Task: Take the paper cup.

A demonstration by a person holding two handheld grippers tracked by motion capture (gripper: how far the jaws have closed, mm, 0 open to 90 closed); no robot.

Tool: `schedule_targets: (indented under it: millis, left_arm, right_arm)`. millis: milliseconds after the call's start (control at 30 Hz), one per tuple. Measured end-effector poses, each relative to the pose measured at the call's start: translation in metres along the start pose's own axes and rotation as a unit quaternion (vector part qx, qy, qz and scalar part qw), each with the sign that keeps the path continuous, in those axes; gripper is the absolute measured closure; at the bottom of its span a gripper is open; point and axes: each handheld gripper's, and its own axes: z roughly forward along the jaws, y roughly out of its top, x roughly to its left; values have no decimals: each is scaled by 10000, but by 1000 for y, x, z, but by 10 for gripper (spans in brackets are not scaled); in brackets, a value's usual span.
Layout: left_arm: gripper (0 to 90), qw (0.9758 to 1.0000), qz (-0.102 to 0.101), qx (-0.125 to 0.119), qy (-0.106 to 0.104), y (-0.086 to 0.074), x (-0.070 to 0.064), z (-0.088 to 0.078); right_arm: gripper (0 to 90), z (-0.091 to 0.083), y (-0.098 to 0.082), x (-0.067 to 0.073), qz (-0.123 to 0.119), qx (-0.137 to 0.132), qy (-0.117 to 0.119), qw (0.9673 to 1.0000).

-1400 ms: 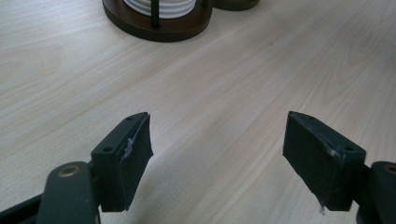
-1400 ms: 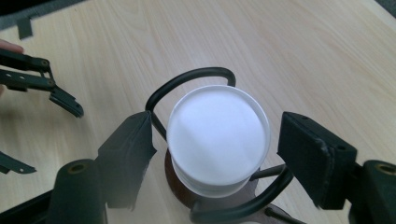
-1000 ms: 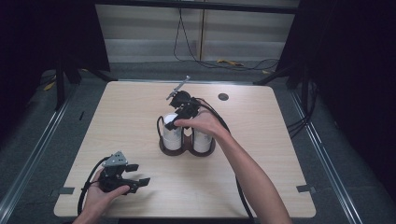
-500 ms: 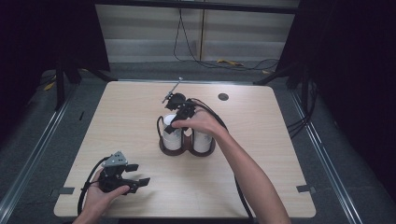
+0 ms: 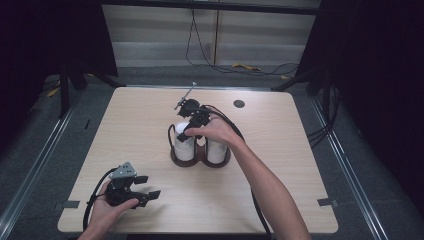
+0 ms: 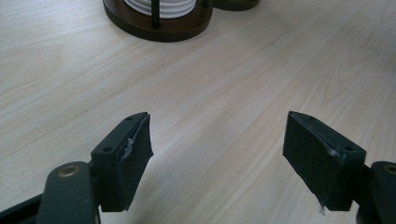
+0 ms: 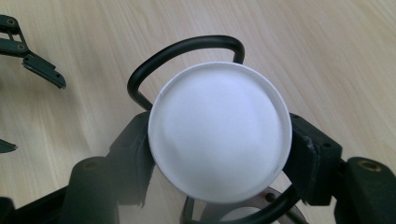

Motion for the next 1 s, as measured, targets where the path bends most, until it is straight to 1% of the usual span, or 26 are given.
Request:
schedule_targets:
  millis: [100,133,367,533,633,733,833,1000]
  left_arm:
    - [236,10000,-4,13,-8,0,0,0]
    - [236,10000,-3,15,-10,0,0,0]
    - [236,10000,-11,24,-6,0,0,1]
    - [236,10000,6,16,21,0,0,1]
    - [236,10000,14,-3,33,0,0,1]
    - [225,10000,12,-37,5,0,0,1]
    - [224,10000,16,-25,31,0,0,1]
    - [216,10000,14,-47,69,0,0,1]
  right_arm:
    - [336,-5,0,-1,15,-118,-27,9999]
    - [337,-6,1,0,41,-119,-27,9999]
    - [338,-10,-1,-1,8,-192,6,9998]
    - [343,-14,0,-1,33,-273,-44,9996]
    - [346,-17,-1,-1,109,-328,-67,9994]
    - [349,-19,-1,0,117,-345,-96,9993]
    - [352,-21,-1,0,137,-407,-77,9990]
    - [353,-26,-1,0,163,-464,-117,9987]
